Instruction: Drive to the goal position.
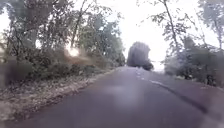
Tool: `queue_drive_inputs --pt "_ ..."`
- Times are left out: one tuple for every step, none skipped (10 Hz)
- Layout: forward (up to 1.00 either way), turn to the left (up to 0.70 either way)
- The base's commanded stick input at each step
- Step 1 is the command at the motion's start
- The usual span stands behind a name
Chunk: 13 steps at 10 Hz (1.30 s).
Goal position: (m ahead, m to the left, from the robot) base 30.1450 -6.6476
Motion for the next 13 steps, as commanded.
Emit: queue_drive_inputs --pt "1.00 0.00" --pt "1.00 0.00" --pt "1.00 0.00" --pt "1.00 0.00" --pt "1.00 0.00" --pt "1.00 0.00" --pt "1.00 0.00" --pt "1.00 -0.02" --pt "1.00 -0.27" --pt "1.00 -0.32" --pt "1.00 -0.38" --pt "1.00 -0.40" --pt "1.00 -0.40"
